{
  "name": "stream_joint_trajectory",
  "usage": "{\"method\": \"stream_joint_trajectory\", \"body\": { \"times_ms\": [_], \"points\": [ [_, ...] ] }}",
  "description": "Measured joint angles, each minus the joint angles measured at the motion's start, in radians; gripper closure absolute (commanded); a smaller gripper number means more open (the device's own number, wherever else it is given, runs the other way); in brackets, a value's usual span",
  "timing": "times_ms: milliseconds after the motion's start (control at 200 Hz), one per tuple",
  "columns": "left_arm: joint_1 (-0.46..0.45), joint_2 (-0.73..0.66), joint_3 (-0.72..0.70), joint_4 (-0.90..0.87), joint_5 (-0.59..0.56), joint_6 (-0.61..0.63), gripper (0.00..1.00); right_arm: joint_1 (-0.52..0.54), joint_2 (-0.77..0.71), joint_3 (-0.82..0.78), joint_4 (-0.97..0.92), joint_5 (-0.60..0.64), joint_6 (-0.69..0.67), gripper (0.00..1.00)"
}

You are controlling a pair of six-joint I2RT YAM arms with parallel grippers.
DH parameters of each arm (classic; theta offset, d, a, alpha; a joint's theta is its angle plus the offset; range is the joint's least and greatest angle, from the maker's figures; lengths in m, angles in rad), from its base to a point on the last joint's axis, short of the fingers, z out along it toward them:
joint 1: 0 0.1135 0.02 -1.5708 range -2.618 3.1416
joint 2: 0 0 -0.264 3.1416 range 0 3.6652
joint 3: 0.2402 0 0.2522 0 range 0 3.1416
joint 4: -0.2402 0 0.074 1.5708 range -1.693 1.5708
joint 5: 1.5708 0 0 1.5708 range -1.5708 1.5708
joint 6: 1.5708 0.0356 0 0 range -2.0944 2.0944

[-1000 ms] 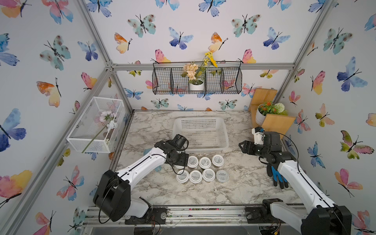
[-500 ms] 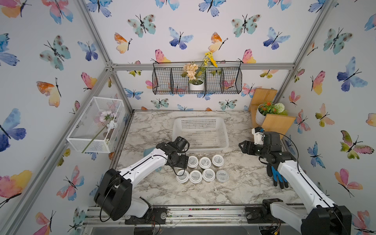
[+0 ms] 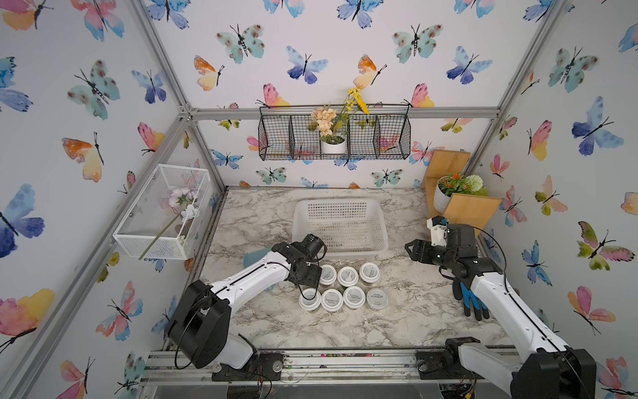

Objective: Put the yogurt in the basket
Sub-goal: Pick up the yogurt from the center of the board.

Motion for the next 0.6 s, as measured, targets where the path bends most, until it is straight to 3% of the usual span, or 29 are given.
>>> {"method": "stream_joint_trajectory", "body": {
  "times_ms": [601],
  "points": [
    [-0.019, 0.039, 0.054, -0.002, -0.043, 0.0, 0.18, 0.0, 0.0, 0.0, 0.0, 0.0, 0.0, 0.26]
  ]
}}
